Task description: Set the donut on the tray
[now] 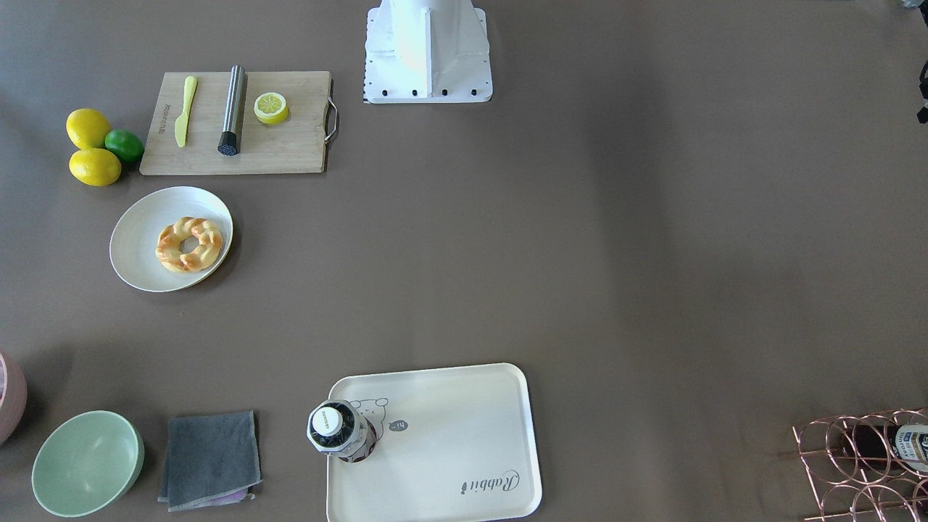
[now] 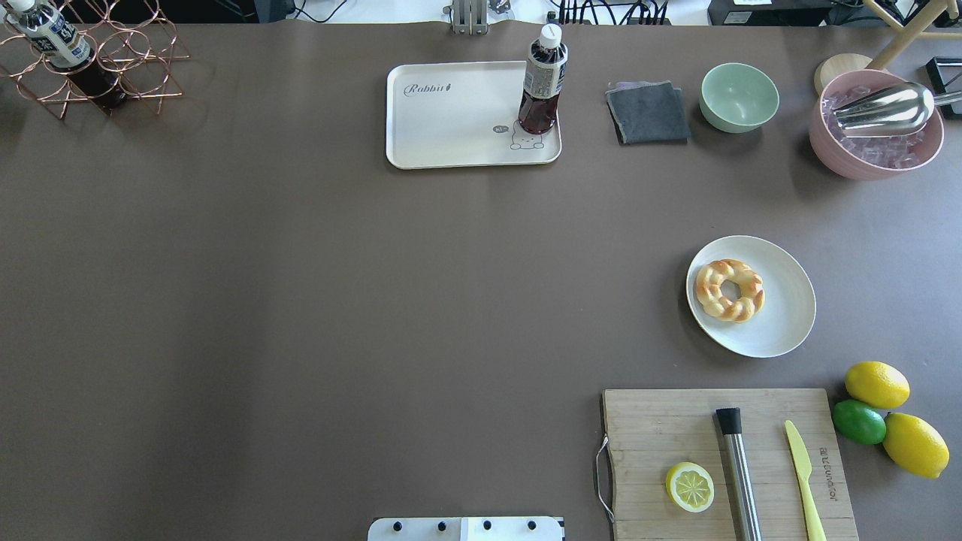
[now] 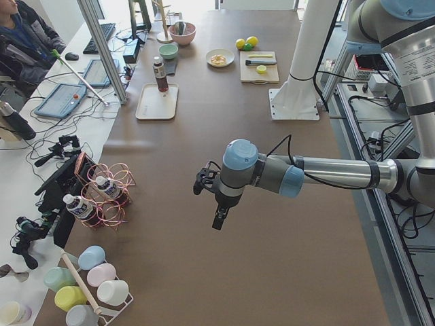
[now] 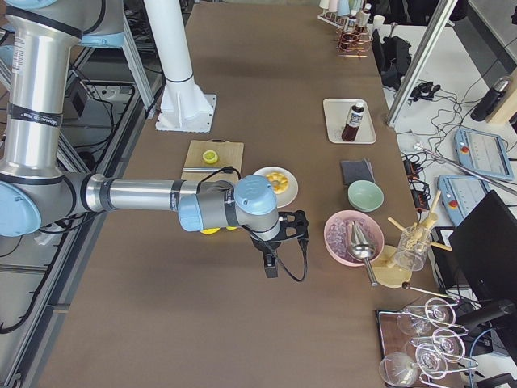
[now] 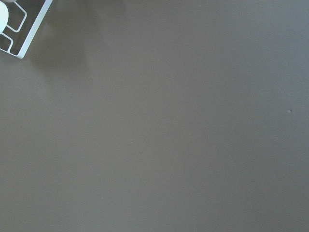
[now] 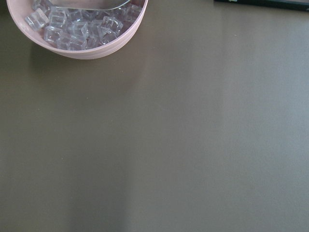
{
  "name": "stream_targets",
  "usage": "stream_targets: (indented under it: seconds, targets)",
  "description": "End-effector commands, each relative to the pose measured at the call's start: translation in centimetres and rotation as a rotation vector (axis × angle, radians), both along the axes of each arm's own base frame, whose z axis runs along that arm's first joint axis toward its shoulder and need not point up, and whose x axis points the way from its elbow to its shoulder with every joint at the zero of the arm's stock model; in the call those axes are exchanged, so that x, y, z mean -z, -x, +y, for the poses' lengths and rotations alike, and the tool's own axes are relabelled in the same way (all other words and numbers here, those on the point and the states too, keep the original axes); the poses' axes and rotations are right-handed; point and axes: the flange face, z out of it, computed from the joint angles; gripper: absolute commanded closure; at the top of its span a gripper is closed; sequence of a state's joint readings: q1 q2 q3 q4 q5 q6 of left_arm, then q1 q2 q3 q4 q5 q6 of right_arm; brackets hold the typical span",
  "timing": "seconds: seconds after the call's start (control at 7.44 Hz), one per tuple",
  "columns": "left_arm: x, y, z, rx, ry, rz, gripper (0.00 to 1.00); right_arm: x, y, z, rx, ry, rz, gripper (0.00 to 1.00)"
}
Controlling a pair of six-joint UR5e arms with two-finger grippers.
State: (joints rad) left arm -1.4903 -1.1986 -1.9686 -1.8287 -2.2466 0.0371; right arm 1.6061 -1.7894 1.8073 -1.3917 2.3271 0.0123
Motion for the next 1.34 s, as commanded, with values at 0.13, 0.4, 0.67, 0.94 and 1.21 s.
stream_targets:
  seconds: [0.13, 0.4, 0.67, 0.94, 1.21]
  targets:
    - [-0.2, 0.0, 0.0, -0.002, 0.000, -0.002, 0.02, -0.1, 0.0, -0.1, 0.000, -0.001, 0.002, 0.00]
    - [-0.7, 0.2, 0.8, -0.002, -0.018, -0.001, 0.02, -0.4, -0.1, -0.1, -0.002, 0.006, 0.012, 0.00]
    - [-0.4, 1.8, 2.0, 0.044, -0.049, 0.004, 0.02, -0.9, 0.0, 0.4, 0.001, 0.015, -0.002, 0.00]
    - [0.0, 1.8, 3.2, 0.042, -0.114, 0.008, 0.02, -0.9, 0.2, 0.6, 0.005, 0.017, -0.010, 0.00]
    - [-0.8, 1.9, 3.0, 0.049, -0.093, 0.001, 0.02, -0.6, 0.2, 0.3, 0.005, 0.009, -0.009, 0.00]
